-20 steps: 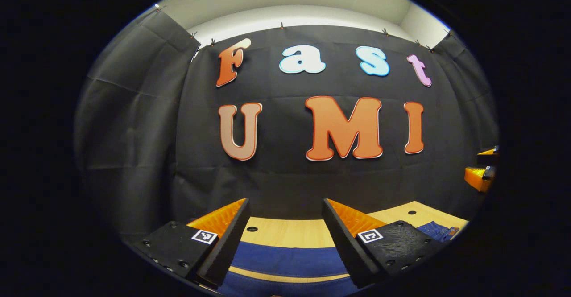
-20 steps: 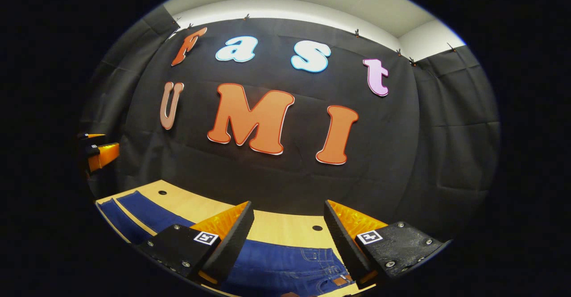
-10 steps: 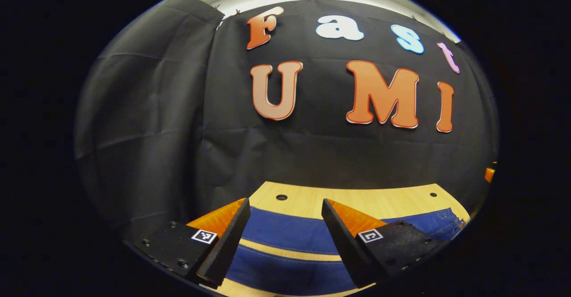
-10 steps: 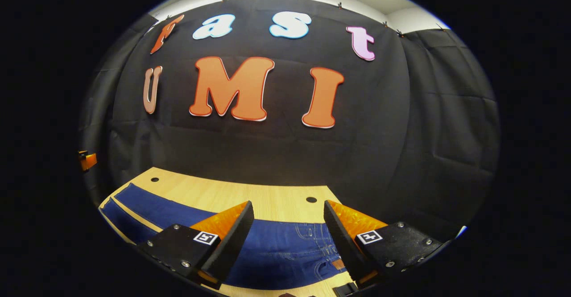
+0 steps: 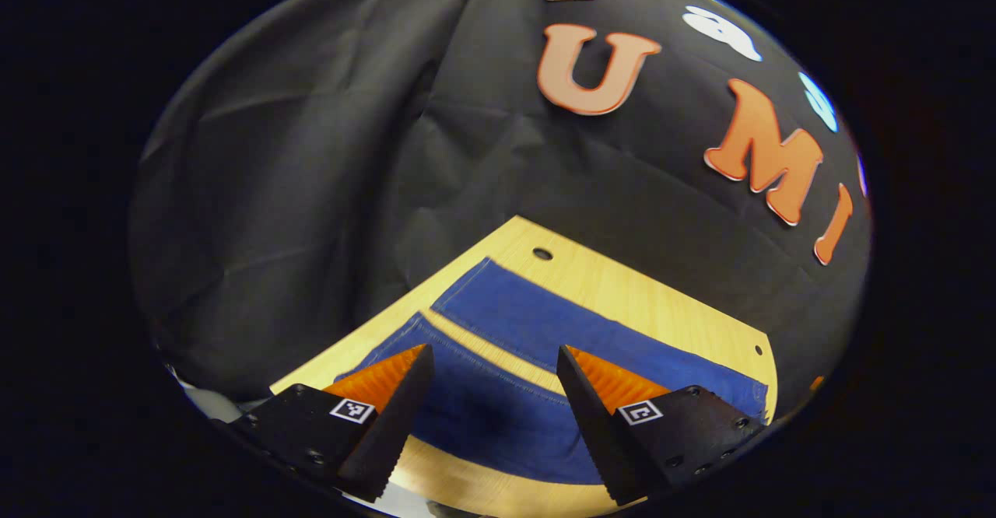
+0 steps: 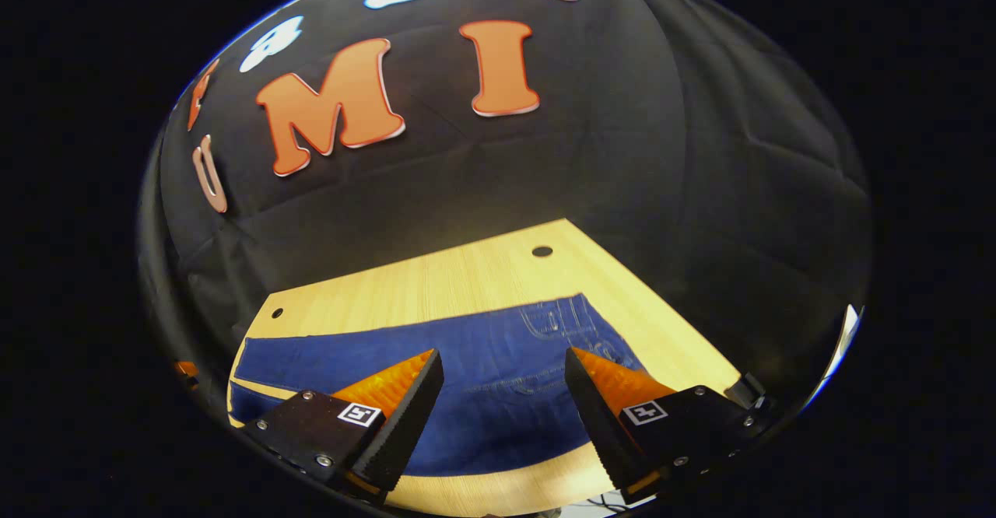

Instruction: Grasp the waist and the cuffs of the jeans and fold them to make the two legs overlap; first hold the waist and fold one-third of the jeans toward the cuffs, then hold the cuffs and fold the remaining one-third in the same direction to finish folding.

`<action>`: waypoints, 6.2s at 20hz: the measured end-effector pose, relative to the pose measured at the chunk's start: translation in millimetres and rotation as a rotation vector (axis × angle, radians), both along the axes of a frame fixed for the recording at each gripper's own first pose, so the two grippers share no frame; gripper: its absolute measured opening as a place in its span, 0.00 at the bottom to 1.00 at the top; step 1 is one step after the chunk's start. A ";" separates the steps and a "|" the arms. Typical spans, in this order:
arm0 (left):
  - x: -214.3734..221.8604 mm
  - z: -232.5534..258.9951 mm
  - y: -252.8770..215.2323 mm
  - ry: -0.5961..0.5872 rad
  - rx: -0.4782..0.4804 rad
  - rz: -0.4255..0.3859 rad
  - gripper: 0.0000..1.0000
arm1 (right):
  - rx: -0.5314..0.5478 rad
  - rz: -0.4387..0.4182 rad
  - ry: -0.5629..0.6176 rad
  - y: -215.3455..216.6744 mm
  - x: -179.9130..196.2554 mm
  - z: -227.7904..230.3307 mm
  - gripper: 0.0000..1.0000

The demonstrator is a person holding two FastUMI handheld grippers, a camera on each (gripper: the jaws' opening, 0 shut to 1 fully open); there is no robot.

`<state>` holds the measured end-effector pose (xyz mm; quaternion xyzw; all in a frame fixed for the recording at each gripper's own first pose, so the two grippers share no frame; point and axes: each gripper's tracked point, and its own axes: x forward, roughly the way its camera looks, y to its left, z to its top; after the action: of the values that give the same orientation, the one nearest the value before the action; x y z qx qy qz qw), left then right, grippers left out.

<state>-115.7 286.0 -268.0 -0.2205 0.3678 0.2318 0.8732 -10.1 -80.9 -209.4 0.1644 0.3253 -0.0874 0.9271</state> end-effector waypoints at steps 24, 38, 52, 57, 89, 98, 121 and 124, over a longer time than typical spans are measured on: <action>-22.7 -132.4 54.9 0.111 -0.625 0.420 0.86 | 0.538 -0.340 0.338 5.7 -42.3 -108.1 0.99; -18.2 -149.7 61.0 0.060 -0.596 0.481 0.02 | 0.712 -0.506 0.395 -44.2 -67.7 -164.2 0.96; 18.6 -106.7 55.2 0.000 -0.583 0.397 0.02 | 0.880 -0.624 0.250 -43.7 -27.0 -184.3 0.18; 30.1 -80.7 61.1 -0.024 -0.572 0.399 0.02 | 0.874 -0.704 0.270 -56.7 -31.3 -176.8 0.06; 244.4 -127.2 83.9 0.412 -0.435 0.180 0.08 | 0.840 -0.732 0.569 -45.6 187.1 -185.4 0.06; 311.2 -94.8 91.6 0.171 -0.257 0.079 0.39 | 0.963 -0.674 0.451 -33.3 230.9 -171.8 0.01; 318.0 189.5 -70.5 -0.462 0.428 -0.408 0.96 | 0.454 -0.496 0.434 -89.0 124.7 -212.5 0.95; 299.5 200.9 -101.2 -0.464 0.459 -0.448 0.96 | 0.442 -0.493 0.434 -90.6 132.3 -225.1 0.95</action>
<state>183.8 184.7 -67.0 0.0194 0.1381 0.0558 0.9886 122.1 -171.5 -434.4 0.4107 0.4755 -0.2679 0.7304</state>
